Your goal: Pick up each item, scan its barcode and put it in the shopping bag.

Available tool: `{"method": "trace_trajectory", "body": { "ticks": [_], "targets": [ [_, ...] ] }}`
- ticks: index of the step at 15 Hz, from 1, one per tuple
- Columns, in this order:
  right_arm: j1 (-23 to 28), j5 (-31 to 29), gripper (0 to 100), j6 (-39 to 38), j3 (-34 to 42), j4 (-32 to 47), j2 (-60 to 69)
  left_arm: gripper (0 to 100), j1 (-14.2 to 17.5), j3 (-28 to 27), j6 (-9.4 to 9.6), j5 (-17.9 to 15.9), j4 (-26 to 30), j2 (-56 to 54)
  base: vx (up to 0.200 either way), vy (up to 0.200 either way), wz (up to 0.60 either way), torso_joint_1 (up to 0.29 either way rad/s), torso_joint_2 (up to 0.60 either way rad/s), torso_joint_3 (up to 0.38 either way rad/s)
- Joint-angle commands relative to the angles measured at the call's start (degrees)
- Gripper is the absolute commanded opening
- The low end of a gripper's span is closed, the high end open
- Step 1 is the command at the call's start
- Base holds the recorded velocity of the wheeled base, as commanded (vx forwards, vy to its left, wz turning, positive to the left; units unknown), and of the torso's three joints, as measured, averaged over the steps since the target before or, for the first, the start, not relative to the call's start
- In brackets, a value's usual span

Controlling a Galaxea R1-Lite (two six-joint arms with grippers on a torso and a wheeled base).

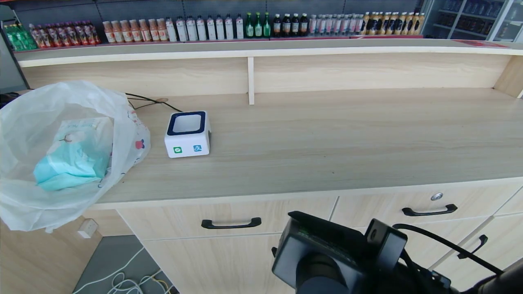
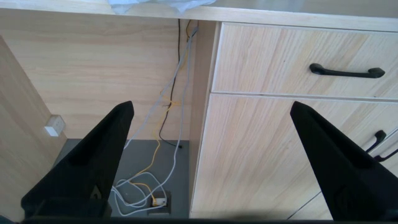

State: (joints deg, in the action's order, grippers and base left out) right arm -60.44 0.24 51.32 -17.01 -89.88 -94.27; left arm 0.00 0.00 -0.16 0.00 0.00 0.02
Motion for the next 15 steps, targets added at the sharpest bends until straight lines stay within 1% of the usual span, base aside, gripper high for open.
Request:
{"method": "trace_trajectory", "body": {
  "ticks": [1, 2, 3, 4, 5, 6, 7, 8, 9, 10, 11, 13, 14, 15],
  "targets": [
    [1.47, 0.55, 0, -3.33, -0.31, -0.12, -0.83, 100, 0.0, 0.0, -0.02, 0.0, 0.0, -0.02, 0.0, 0.0, 0.0, 0.0, 0.0, 0.0],
    [1.38, 1.43, 0, -8.08, -0.48, -0.12, -1.36, 100, 0.0, 0.0, -0.02, 0.0, 0.0, -0.02, 0.0, 0.0, 0.0, 0.0, 0.0, 0.0],
    [1.38, 5.21, 0, -15.38, -1.54, -0.12, -1.44, 100, 0.0, 0.0, -0.02, 0.0, 0.0, -0.02, 0.0, 0.0, 0.0, 0.0, 0.0, 0.0],
    [1.38, 5.21, 0, -15.38, -1.54, -0.12, -1.44, 100, 0.0, 0.0, -0.02, 0.0, 0.0, -0.02, 0.0, 0.0, 0.0, 0.0, 0.0, 0.0],
    [4.63, 5.91, 0, -15.64, -3.56, -0.12, -1.27, 100, 0.0, 0.0, -0.02, 0.0, 0.0, -0.02, 0.0, 0.0, 0.0, 0.0, 0.0, 0.0],
    [6.12, 5.56, 0, -18.8, -7.34, -0.12, -0.83, 100, -0.09, 0.0, -0.02, 0.0, 0.0, -0.02, 0.0, 0.0, 0.0, 0.0, 0.0, 0.0],
    [7.18, 3.27, 0, -23.11, -8.92, -0.12, -0.83, 100, 0.0, 0.0, -0.02, 0.0, 0.0, -0.02, 0.0, 0.0, 0.0, 0.0, 0.0, 0.0],
    [7.71, -1.03, 0, -27.94, -9.62, -0.12, -0.83, 100, 0.0, 0.0, -0.02, 0.0, 0.0, -0.02, 0.0, 0.0, 0.0, 0.0, 0.0, 0.0],
    [8.85, -3.41, 0, -31.28, -9.45, -0.12, -0.83, 100, 0.0, 0.0, -0.02, 0.0, 0.0, -0.02, 0.0, 0.0, 0.0, 0.0, 0.0, 0.0],
    [11.13, -3.67, 0, -32.78, -9.45, -0.12, -0.74, 100, 0.0, 0.0, -0.02, 0.0, 0.0, -0.02, 0.0, 0.0, 0.0, 0.0, 0.0, 0.0],
    [16.23, -3.14, 0, -37.7, -9.8, -0.12, -0.74, 100, -0.09, 0.0, -0.02, 0.0, 0.0, -0.02, 0.0, 0.0, 0.0, 0.0, 0.0, 0.0],
    [17.81, -4.29, 0, -44.82, -10.42, -0.12, -1.53, 100, 0.0, 0.0, -0.02, 0.0, 0.0, -0.02, 0.0, 0.0, 0.0, 0.0, 0.0, 0.0],
    [19.48, -6.22, 0, -45.17, -11.21, -0.12, -1.53, 100, 0.0, 0.0, -0.02, 0.0, 0.0, -0.02, 0.0, 0.0, 0.0, 0.0, 0.0, 0.0],
    [19.75, -8.33, 0, -45.96, -12.17, -0.12, -1.53, 100, 0.0, 0.0, -0.02, 0.0, 0.0, -0.02, 0.0, 0.0, 0.0, 0.0, 0.0, 0.0]
  ]
}}
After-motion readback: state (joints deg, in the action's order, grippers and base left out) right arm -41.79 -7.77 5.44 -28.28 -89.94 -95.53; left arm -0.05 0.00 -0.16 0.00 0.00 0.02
